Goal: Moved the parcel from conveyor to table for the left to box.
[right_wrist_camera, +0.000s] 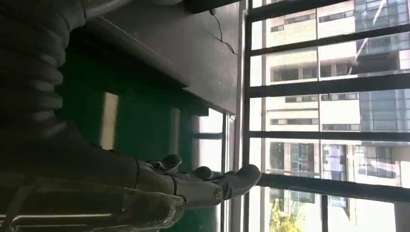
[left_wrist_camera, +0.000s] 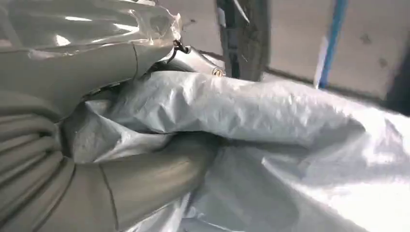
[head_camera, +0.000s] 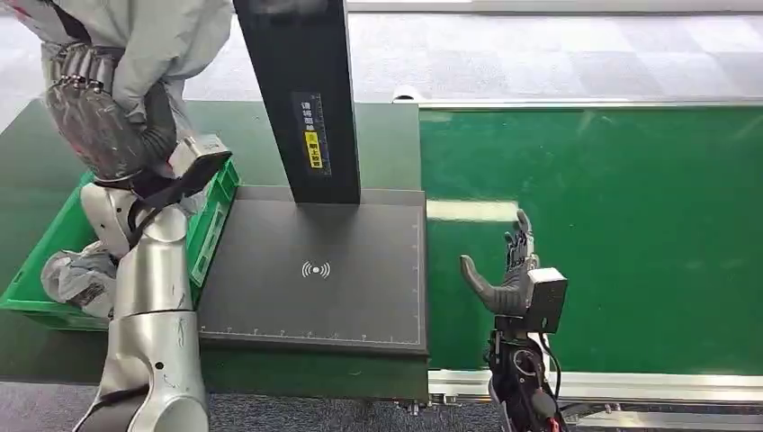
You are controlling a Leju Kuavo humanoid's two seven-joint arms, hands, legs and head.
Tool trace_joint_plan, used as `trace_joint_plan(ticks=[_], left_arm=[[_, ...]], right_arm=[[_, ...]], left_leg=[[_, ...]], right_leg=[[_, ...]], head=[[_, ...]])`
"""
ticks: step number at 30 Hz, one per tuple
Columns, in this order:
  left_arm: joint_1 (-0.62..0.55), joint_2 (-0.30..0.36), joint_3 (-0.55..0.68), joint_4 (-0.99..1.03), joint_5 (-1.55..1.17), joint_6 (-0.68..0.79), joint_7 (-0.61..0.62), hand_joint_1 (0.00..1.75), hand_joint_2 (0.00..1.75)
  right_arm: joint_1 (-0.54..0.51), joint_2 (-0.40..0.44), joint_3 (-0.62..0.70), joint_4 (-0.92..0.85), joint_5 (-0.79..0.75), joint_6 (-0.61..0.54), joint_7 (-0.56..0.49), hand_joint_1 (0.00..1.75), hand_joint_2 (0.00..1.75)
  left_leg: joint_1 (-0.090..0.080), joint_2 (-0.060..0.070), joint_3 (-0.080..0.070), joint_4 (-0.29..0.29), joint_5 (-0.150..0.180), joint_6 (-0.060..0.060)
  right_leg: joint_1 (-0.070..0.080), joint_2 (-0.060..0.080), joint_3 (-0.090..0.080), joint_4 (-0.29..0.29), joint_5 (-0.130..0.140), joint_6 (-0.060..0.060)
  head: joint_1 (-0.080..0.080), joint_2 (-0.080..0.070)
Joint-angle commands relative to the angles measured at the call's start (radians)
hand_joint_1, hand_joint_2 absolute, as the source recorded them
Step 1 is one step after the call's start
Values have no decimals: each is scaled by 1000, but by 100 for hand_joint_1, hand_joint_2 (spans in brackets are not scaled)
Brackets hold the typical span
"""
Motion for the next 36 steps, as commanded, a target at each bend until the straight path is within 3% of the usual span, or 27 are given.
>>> trace_joint_plan(ticks=[1, 3, 4, 5, 9, 11, 15, 16, 17, 18, 19, 24, 28, 29, 30, 32, 33, 34, 36], left_arm=[[-33, 43, 69, 298, -201, 1, 173, 175, 0], [-25, 81, 20, 367, -276, 1, 321, 175, 0], [-21, 151, -36, 453, -213, 1, 358, 175, 0], [-33, 127, -48, 478, -229, 1, 401, 175, 0], [-52, 156, -92, 605, -223, 1, 489, 175, 0], [-65, 197, -116, 752, -277, 1, 636, 175, 0], [-1, 238, -117, 677, -301, 1, 706, 175, 0], [56, 262, -151, 540, -330, 1, 739, 175, 0], [56, 262, -151, 540, -330, 1, 739, 175, 0], [91, 312, -260, 480, -330, 1, 819, 175, 0], [108, 333, -289, 445, -330, 1, 848, 175, 0], [140, 356, -328, 360, -330, 1, 872, 175, 0], [185, 352, -262, 232, -327, 1, 848, 175, 0], [193, 348, -216, 217, -313, 1, 816, 175, 0], [192, 295, -61, 192, -260, 1, 728, 175, 0], [192, 295, -61, 192, -260, 1, 728, 175, 0], [113, 144, 439, 197, -193, 1, 381, 175, 0], [34, 90, 738, 215, -169, 1, 200, 175, 0], [1, 88, 866, 208, -231, 1, 109, 175, 0]], right_arm=[[-14, -13, 19, 21, -4, 0, 6, 0, 175], [-11, -6, 9, 17, 21, 16, 17, 0, 175], [-2, -2, 20, 12, 21, 10, 23, 0, 175], [-8, -8, 18, 10, 19, 11, 25, 0, 175], [-21, -10, 25, 20, 8, 14, 34, 0, 175], [-26, -11, 32, 29, 10, 15, 41, 0, 175], [-25, -10, 36, 31, 11, 13, 43, 0, 175], [-18, -7, 38, 26, 10, 11, 43, 0, 175], [-18, -7, 38, 26, 10, 11, 43, 0, 175], [-12, -4, 42, 20, 8, 7, 45, 0, 175], [-9, -3, 43, 18, 7, 5, 46, 0, 175], [-6, -4, 44, 12, 4, 2, 47, 0, 175], [-4, -6, 48, 6, 0, -4, 49, 0, 175], [-6, -8, 50, 8, -1, -5, 49, 0, 175], [-7, -11, 54, 8, -3, -5, 48, 0, 175], [-7, -11, 54, 8, -3, -5, 48, 0, 175], [-12, -16, 62, 14, -7, -1, 46, 0, 175], [-18, -18, 67, 24, -10, 2, 43, 0, 175], [-21, -19, 65, 35, -15, -5, 35, 0, 175]], left_leg=[[-1, -1, 1, -2, 1, 1], [-1, -2, 1, -2, 1, 1], [-1, -1, 2, -2, 1, 0], [-1, -1, 3, -4, 2, 1], [-1, -2, 1, -2, 1, 0], [-1, -1, 1, -2, 1, 0], [-1, 4, 2, -3, 1, 1], [-1, 6, 2, -2, 0, 0], [-1, 8, 3, -3, 0, 0], [-1, 8, 2, -3, 0, 0], [0, 9, 2, -2, -1, 0], [0, 5, 1, -2, 0, 0], [1, 8, 0, -1, 0, 0], [1, 7, 0, -1, 0, 0], [0, 6, -1, -1, 0, 1], [1, 7, 0, -1, 0, 1], [0, 6, 0, -1, 0, 0], [1, 6, -1, -1, 0, 0], [2, 10, -2, 1, -1, 0]], right_leg=[[0, 0, 1, -1, 1, 0], [0, -2, 2, -1, 0, -1], [-1, -1, 2, -1, 0, 0], [0, -1, 3, -3, 1, -1], [0, -1, 1, -1, 1, -1], [-1, -1, 1, -1, 1, 0], [-1, 4, 1, -1, 1, -1], [-1, 6, 0, 0, 1, 0], [0, 8, 0, -1, 2, -1], [0, 7, 0, -1, 1, -1], [0, 8, 0, 0, 1, -1], [1, 5, -1, 0, 1, -1], [1, 7, -3, 1, 1, -1], [1, 6, -2, 1, 1, -1], [1, 5, -2, 1, 1, -1], [1, 6, -2, 0, 1, -1], [1, 5, -2, 0, 1, -1], [1, 5, -2, 1, 1, -1], [2, 9, -5, 2, 2, -1]], head=[[0, 0], [0, 0], [-1, 0], [0, 0], [-1, 0], [0, 0], [0, 0], [0, 0], [0, 0], [0, 0], [0, 0], [-1, 0], [0, 0], [0, 0], [0, 0], [0, 0], [0, 0], [0, 0], [0, 0]])
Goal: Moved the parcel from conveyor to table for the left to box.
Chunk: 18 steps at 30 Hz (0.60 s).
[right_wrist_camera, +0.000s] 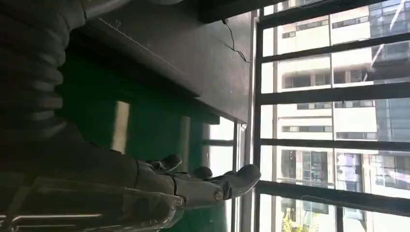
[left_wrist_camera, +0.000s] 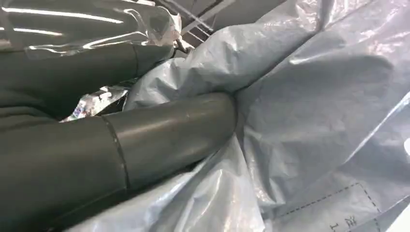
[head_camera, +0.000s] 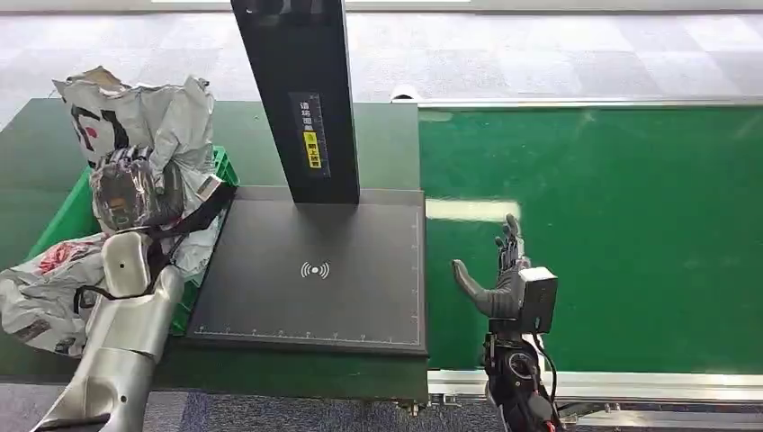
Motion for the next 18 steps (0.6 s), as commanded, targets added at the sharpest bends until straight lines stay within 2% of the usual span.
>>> trace_joint_plan(ticks=[1, 5, 6, 8, 10, 11, 12, 13, 14, 15, 16, 17, 18], left_arm=[[-182, -214, 1053, -16, -2, -1, -568, 175, 0], [-182, -214, 1053, -16, -2, -1, -568, 175, 0], [-145, -187, 939, 18, -23, -1, -442, 175, 0], [-118, -156, 820, 67, -79, -1, -312, 175, 0], [-74, -101, 613, 118, -79, -1, -135, 175, 0], [-74, -101, 613, 118, -79, -1, -135, 175, 0], [-46, -43, 436, 177, -79, -1, -15, 175, 0], [-46, -34, 398, 194, -79, -1, 21, 175, 0], [-42, 2, 289, 248, -79, -1, 101, 175, 0], [5, 16, 242, 122, -78, -127, 127, 175, 0], [5, 16, 242, 122, -78, -127, 127, 175, 0], [-43, 49, 110, 317, -36, -1, 218, 175, 0], [-64, 66, 75, 412, -79, -1, 249, 175, 0]], right_arm=[[-32, -21, 34, 39, -19, -7, -11, 0, 175], [-32, -21, 34, 39, -19, -7, -11, 0, 175], [-24, -24, 31, 30, -21, -13, -10, 0, 175], [-18, -26, 25, 19, -26, -15, -11, 0, 175], [-9, -25, 20, 3, -27, -12, -9, 0, 175], [-9, -25, 20, 3, -27, -12, -9, 0, 175], [-5, -22, 16, -5, -28, -15, -6, 0, 175], [-3, -22, 15, -9, -28, -15, -5, 0, 175], [2, -20, 11, -17, -28, -15, -3, 0, 175], [5, -18, 8, -21, -28, -16, 0, 0, 175], [5, -18, 8, -21, -28, -16, 0, 0, 175], [9, -20, 12, -31, -28, -21, 3, 0, 175], [10, -20, 10, -32, -27, -20, 5, 0, 175]], left_leg=[[1, 6, -2, 2, -1, 1], [0, 4, 2, -1, 0, 0], [0, 5, 3, -3, 1, 1], [0, 1, 2, -2, 1, 0], [0, -2, 1, -1, 1, 0], [0, -3, 1, -2, 2, 0], [0, -3, 1, -2, 2, 0], [0, -2, 2, -2, 1, 0], [0, -1, 1, -1, 1, 0], [0, -3, 1, -2, 2, 0], [0, -3, 1, -1, 1, 0], [0, -1, 2, -1, 1, 0], [0, -7, 1, -1, 2, -1]], right_leg=[[1, 6, -3, 1, 2, -1], [0, 4, 1, 0, 1, 0], [0, 5, 1, -2, 2, -1], [1, 1, 1, -1, 1, -1], [0, -1, 0, 0, 0, -1], [0, -1, 1, -1, 1, -1], [0, -1, 1, -2, 1, -1], [0, 0, 1, -1, 1, -1], [0, 0, 1, 0, 0, -1], [0, -2, 1, -1, 1, -1], [0, -2, 1, 0, 0, -1], [0, 0, 1, 0, 0, -1], [0, -6, 3, 0, 0, -1]], head=[[0, 0], [0, 0], [0, 0], [0, 0], [0, 0], [0, 0], [0, 0], [0, 0], [0, 0], [0, 0], [0, 0], [0, 0], [0, 0]])
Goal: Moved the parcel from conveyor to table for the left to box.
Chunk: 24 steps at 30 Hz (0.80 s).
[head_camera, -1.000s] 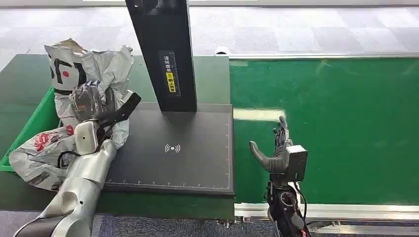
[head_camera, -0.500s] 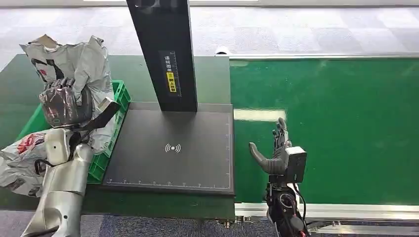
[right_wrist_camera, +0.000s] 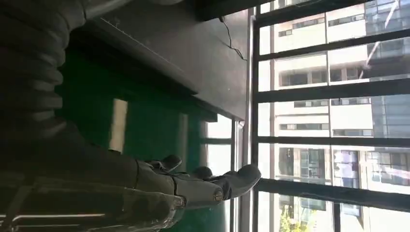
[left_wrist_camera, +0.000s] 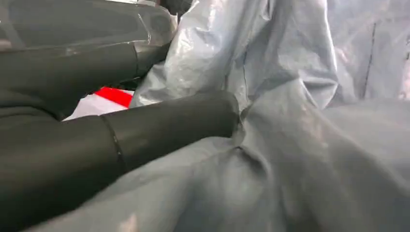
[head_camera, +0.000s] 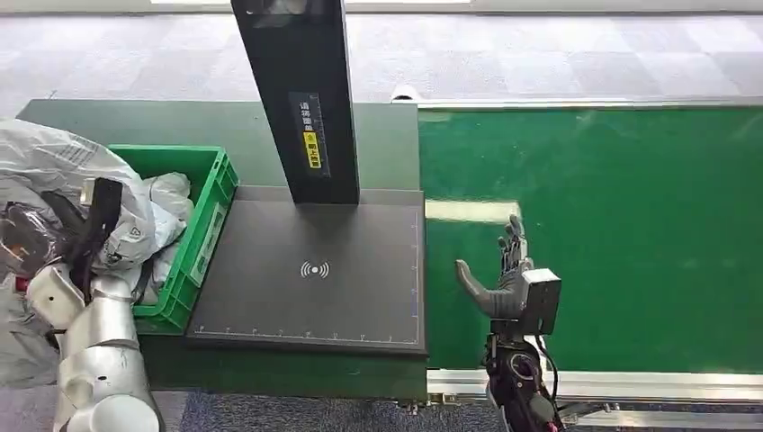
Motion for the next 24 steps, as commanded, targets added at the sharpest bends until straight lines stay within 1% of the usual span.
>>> trace_joint_plan(ticks=[1, 2, 4, 5, 6, 7, 8, 9, 10, 12, 14, 15, 19, 21, 24], left_arm=[[19, 170, -525, 344, 0, 6, 228, 175, 0], [19, 170, -525, 344, 0, 6, 228, 175, 0], [6, 173, -546, 379, 2, 6, 252, 175, 0], [0, 187, -619, 440, 0, 6, 295, 175, 0], [-15, 192, -631, 474, 0, 6, 304, 175, 0], [-47, 207, -724, 599, 0, 4, 341, 175, 0], [-59, 211, -759, 626, 0, 2, 356, 175, 0], [-65, 212, -824, 646, 0, -11, 376, 175, 0], [-65, 210, -828, 647, 0, -8, 378, 166, 0], [-66, 209, -848, 649, 0, 3, 377, 45, 0], [-60, 209, -845, 628, 0, 6, 379, 45, 0], [-54, 210, -845, 606, 0, 6, 380, 0, 0], [-38, 230, -921, 534, 0, 6, 428, 0, 0], [-22, 235, -897, 467, 0, 6, 427, 0, 0], [-22, 235, -897, 467, 0, 6, 427, 0, 0]], right_arm=[[4, -10, 0, -21, -4, -10, 12, 0, 175], [4, -10, 0, -21, -4, -10, 12, 0, 175], [4, -12, -3, -19, 3, -13, 23, 0, 175], [8, -10, -9, -28, 5, -10, 22, 0, 175], [9, -9, -10, -30, 6, -7, 22, 0, 175], [12, -10, -14, -34, 19, 5, 22, 0, 175], [13, -9, -16, -35, 19, 6, 22, 0, 175], [17, -9, -19, -39, 19, 10, 23, 0, 175], [17, -9, -20, -39, 20, 10, 23, 0, 175], [19, -8, -23, -42, 22, 16, 24, 0, 175], [20, -7, -26, -44, 23, 19, 25, 0, 175], [21, -5, -27, -45, 24, 21, 26, 0, 175], [14, 0, -35, -39, 27, 27, 26, 0, 175], [9, 2, -36, -37, 30, 30, 25, 0, 175], [9, 2, -36, -37, 30, 30, 25, 0, 175]], left_leg=[[-1, -9, 0, -1, 2, 0], [-1, -5, 0, -1, 1, 0], [-1, -6, 0, -1, 2, 0], [0, -5, 0, -1, 1, 0], [-1, -5, 0, -2, 2, 1], [-1, -5, 1, -2, 2, 0], [-1, -4, 0, -2, 2, 0], [-1, -7, 1, -2, 3, 0], [-1, -8, 1, -2, 3, 0], [-1, -6, 2, -2, 2, 0], [-1, -5, 3, -1, 1, 0], [-1, -5, 3, -2, 3, 0], [-1, -4, 4, -2, 3, 0], [-1, -3, 4, -2, 4, 0], [-1, -4, 4, -2, 4, 0]], right_leg=[[0, -7, 2, -1, 0, 0], [-1, -4, 0, -1, 0, 0], [-1, -5, 2, -1, 0, 0], [0, -4, 1, -1, 0, 0], [-1, -4, 1, -2, 1, 0], [-1, -4, 2, -1, 0, 0], [-1, -3, 1, -1, 1, 0], [-1, -6, 2, -1, 0, 0], [-1, -7, 2, -1, 0, 0], [-1, -5, 3, -1, 0, 0], [-1, -5, 4, 0, 0, 0], [-1, -4, 3, -2, 1, 0], [-1, -4, 5, -1, 1, 0], [-1, -3, 5, -1, 2, 0], [-1, -3, 5, -2, 2, -1]], head=[[0, 0], [0, 0], [0, 0], [0, 0], [0, 0], [0, 0], [0, 0], [0, 0], [0, 0], [0, 0], [0, 0], [0, 0], [0, 0], [0, 0], [0, 0]])
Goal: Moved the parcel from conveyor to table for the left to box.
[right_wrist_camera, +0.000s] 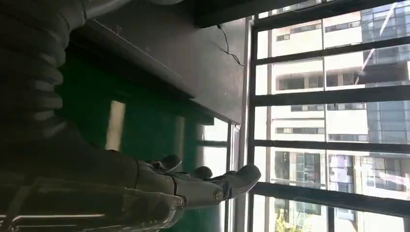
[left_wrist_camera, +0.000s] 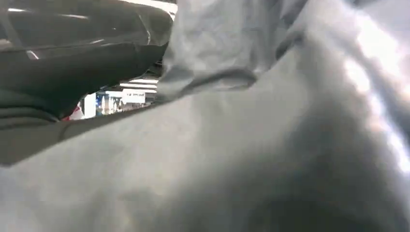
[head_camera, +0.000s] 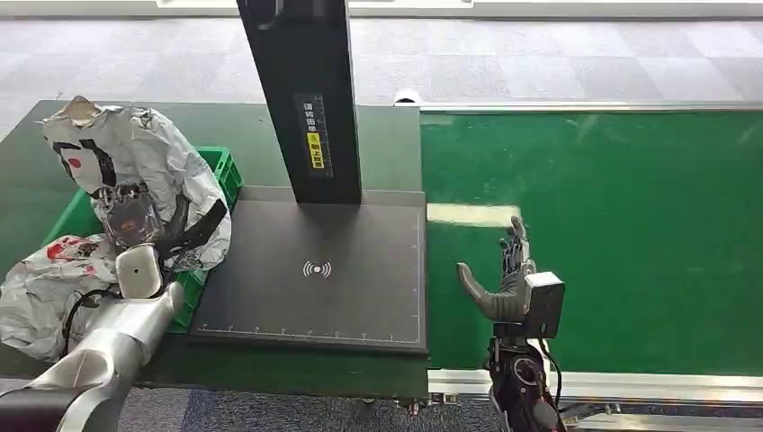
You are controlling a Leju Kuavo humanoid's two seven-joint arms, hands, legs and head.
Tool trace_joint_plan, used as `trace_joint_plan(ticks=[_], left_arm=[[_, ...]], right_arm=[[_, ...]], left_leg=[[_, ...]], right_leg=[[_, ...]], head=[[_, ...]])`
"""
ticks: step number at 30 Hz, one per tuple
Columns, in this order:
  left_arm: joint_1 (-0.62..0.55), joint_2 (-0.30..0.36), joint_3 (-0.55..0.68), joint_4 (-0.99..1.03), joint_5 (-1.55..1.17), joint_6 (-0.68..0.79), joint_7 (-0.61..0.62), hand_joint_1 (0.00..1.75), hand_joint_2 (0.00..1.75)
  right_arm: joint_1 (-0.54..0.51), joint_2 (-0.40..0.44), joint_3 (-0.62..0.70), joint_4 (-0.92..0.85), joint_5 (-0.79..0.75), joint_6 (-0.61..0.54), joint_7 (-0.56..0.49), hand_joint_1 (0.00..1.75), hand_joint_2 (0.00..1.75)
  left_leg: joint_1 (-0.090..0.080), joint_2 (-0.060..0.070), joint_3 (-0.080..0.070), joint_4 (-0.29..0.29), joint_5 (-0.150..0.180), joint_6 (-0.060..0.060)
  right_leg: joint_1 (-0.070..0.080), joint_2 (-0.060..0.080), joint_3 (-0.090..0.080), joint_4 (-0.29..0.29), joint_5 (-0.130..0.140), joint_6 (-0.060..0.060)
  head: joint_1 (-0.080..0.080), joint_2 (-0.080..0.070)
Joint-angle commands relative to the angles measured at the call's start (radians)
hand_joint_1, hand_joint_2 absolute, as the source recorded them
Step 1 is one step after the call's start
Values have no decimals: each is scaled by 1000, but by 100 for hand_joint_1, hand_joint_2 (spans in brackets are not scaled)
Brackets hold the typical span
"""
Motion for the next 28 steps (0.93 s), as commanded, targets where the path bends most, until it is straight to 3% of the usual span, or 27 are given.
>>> trace_joint_plan(ticks=[1, 3, 4, 5, 7, 13, 20, 28], left_arm=[[47, 23, -90, -20, 1, -3, 11, 0, 0], [47, 23, -90, -20, 1, -3, 11, 0, 0], [76, 28, -69, -116, 1, -3, -3, 0, 0], [149, 6, 45, -345, 41, -3, -76, 0, 0], [211, -39, 206, -596, 25, -3, -249, 0, 0], [234, -33, 220, -830, 1, -3, -338, 0, 0], [243, -56, 252, -917, 2, -3, -358, 0, 0], [217, -138, 381, -978, 1, -3, -589, 0, 0]], right_arm=[[-19, 2, -24, 13, 4, 6, 4, 0, 175], [-19, 2, -24, 13, 4, 6, 4, 0, 175], [-19, 3, -26, 11, 7, 7, 4, 0, 175], [-18, 4, -27, 10, 7, 10, 4, 0, 175], [-16, 6, -25, 14, 9, 8, 2, 0, 175], [-31, -1, -19, 48, 0, 1, -16, 0, 175], [-40, -2, -14, 63, -3, 2, -20, 0, 175], [-44, -13, -5, 56, -33, -1, -60, 0, 175]], left_leg=[[0, 1, -2, -1, 1, 1], [0, 0, -1, -1, 0, 0], [0, 1, -3, -2, 2, 1], [0, 1, -1, -1, 1, 1], [0, 1, -3, -1, 1, 1], [1, 3, -7, 1, 0, 1], [0, 2, -9, 0, 0, 0], [0, 1, -10, 1, 0, 1]], right_leg=[[0, 1, -2, -1, 1, 0], [0, 1, -1, 0, 0, 0], [0, 1, -3, -2, 2, 0], [0, 2, -2, -1, 1, 0], [0, 1, -3, -1, 1, 0], [1, 4, -9, 0, 1, 0], [1, 3, -10, 0, 1, 0], [1, 2, -10, 0, 1, 0]], head=[[0, 0], [0, 0], [0, 0], [0, 0], [0, 0], [0, 0], [0, 0], [0, 0]])
